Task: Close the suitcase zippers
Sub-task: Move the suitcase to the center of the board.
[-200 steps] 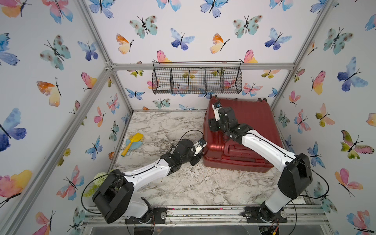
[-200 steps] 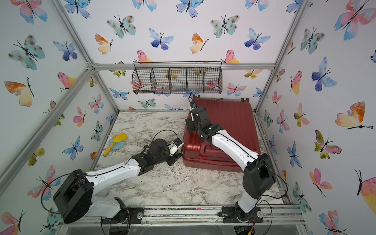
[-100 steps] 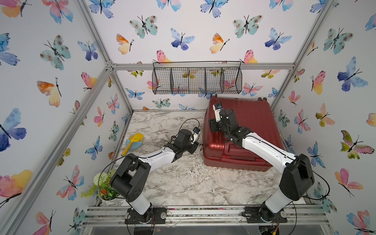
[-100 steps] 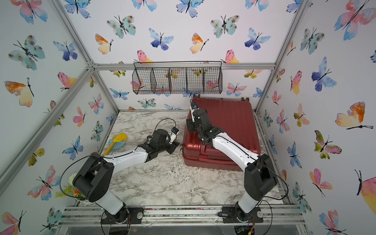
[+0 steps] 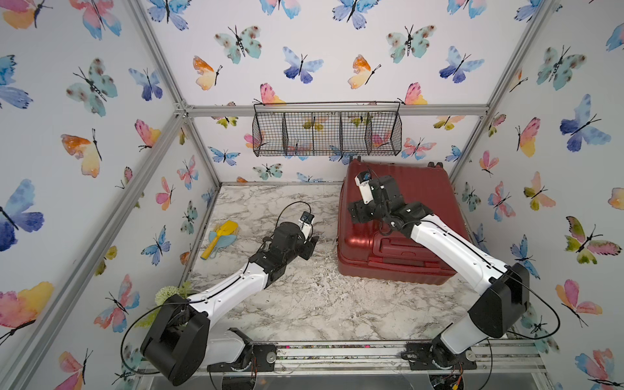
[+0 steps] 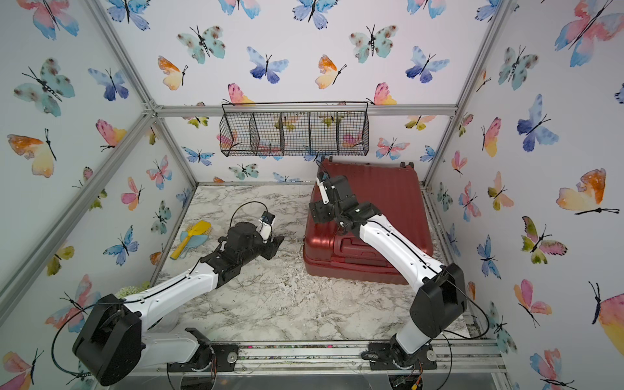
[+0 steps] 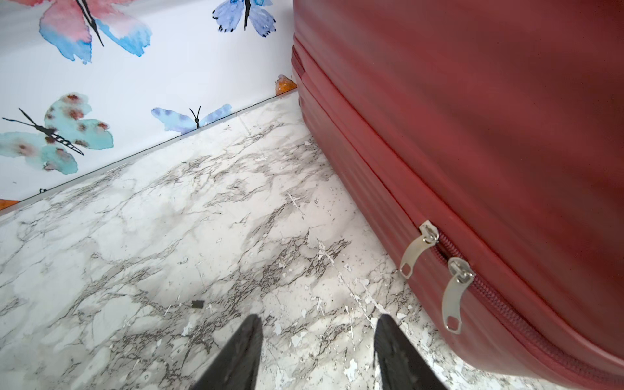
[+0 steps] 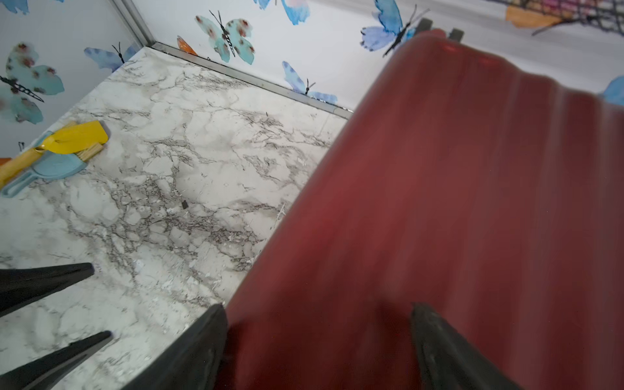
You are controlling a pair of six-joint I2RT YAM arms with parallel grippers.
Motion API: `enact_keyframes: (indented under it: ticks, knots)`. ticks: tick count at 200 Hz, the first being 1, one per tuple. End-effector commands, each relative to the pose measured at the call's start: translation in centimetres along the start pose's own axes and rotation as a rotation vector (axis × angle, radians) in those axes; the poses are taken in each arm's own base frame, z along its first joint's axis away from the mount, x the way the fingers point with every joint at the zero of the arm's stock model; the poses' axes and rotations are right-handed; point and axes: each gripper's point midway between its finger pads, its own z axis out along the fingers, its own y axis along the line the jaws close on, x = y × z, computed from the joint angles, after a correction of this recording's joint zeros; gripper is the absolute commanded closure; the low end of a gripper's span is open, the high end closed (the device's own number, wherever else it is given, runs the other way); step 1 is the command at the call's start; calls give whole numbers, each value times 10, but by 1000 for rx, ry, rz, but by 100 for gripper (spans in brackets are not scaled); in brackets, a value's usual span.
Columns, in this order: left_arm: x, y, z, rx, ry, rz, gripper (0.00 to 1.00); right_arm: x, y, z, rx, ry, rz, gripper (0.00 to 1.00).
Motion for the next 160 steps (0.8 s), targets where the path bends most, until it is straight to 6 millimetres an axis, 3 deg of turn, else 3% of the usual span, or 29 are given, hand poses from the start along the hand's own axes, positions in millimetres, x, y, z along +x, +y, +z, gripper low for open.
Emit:
enact_keyframes:
  ticks: [1,15,26,46,71,94,118,160]
  knots:
    - [-6,5,-5,-24,-17,-47,44,54,-119,-28,180,210,329,13]
    - [-16,3,-9,-7,-45,-82,42,50,-186,-55,288,90,504,13]
    - [-27,4,-10,6,-85,-138,38,48,-223,-79,387,-6,582,10]
    - [-61,-2,-9,139,-150,-276,34,47,-257,-102,469,-82,663,5]
    - [-101,-19,2,352,-164,-405,34,51,-284,-97,439,-90,746,4]
    - [-104,-49,19,527,-108,-494,32,62,-285,-64,298,-13,782,3]
    - [-101,-61,22,587,-117,-544,30,72,-273,-37,123,16,816,4]
    - [-104,-61,4,613,-184,-539,29,95,-196,-8,-274,96,874,14]
